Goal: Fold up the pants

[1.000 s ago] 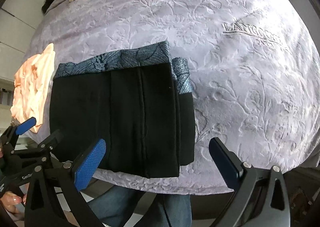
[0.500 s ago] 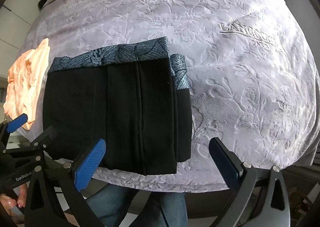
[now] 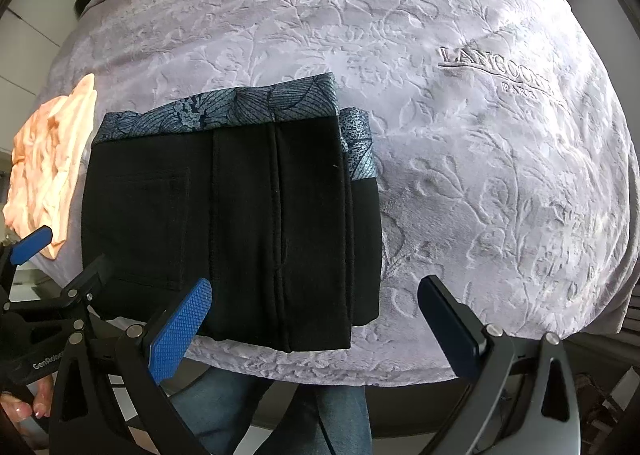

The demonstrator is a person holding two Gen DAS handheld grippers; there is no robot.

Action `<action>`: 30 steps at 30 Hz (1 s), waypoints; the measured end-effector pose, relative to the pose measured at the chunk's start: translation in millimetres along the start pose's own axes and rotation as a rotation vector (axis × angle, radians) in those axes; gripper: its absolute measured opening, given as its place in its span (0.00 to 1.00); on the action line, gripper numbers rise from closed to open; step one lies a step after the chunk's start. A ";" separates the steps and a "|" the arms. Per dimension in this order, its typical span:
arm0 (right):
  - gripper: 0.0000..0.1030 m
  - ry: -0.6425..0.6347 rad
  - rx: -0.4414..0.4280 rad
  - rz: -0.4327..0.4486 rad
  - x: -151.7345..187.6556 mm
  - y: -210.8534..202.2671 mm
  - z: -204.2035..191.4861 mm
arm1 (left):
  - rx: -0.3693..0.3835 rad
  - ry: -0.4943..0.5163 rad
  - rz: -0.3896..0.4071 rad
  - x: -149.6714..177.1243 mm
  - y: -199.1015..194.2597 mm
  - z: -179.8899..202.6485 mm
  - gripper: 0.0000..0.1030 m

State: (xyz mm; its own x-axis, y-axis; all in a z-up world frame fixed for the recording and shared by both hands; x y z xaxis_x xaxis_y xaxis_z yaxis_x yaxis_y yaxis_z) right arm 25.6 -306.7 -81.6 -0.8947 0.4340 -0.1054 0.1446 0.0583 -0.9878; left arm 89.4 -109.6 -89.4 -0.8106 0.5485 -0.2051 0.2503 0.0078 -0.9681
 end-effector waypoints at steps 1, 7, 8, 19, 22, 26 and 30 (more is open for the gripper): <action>1.00 0.001 -0.002 0.001 -0.1 -0.2 0.1 | 0.000 -0.001 -0.001 -0.1 0.0 0.3 1.00; 1.00 0.000 -0.002 0.002 -0.7 -0.3 0.4 | 0.001 -0.002 -0.003 0.1 0.3 1.1 1.00; 1.00 -0.001 -0.001 0.002 -0.6 -0.1 0.4 | 0.000 -0.003 -0.003 0.1 0.3 1.2 1.00; 1.00 -0.002 0.000 -0.003 -0.3 1.4 0.3 | -0.001 -0.003 -0.002 0.4 0.3 1.3 1.00; 1.00 -0.006 0.000 -0.005 -0.2 2.4 0.1 | -0.001 -0.004 -0.002 0.5 0.4 1.7 1.00; 1.00 -0.006 0.001 -0.004 -0.7 2.7 0.9 | 0.001 -0.004 -0.001 0.6 0.7 2.1 1.00; 1.00 -0.004 0.001 -0.008 -1.2 3.0 1.0 | -0.001 -0.002 -0.002 0.4 0.7 2.2 1.00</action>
State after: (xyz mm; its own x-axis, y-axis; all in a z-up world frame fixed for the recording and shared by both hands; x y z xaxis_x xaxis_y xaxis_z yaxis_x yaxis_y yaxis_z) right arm 26.7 -307.9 -84.6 -0.8976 0.4296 -0.0983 0.1373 0.0606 -0.9887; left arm 88.1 -111.2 -90.5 -0.8119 0.5470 -0.2039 0.2497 0.0097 -0.9683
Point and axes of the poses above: each gripper's, at about its wrist camera, not at the fingertips, and y roughly the way its jaws point, z to its right, x to its underside, the point moved 3 cm from there along y, roughly the way its jaws point, and after that the axes turned 8 degrees about y, right-handed, at the moved point
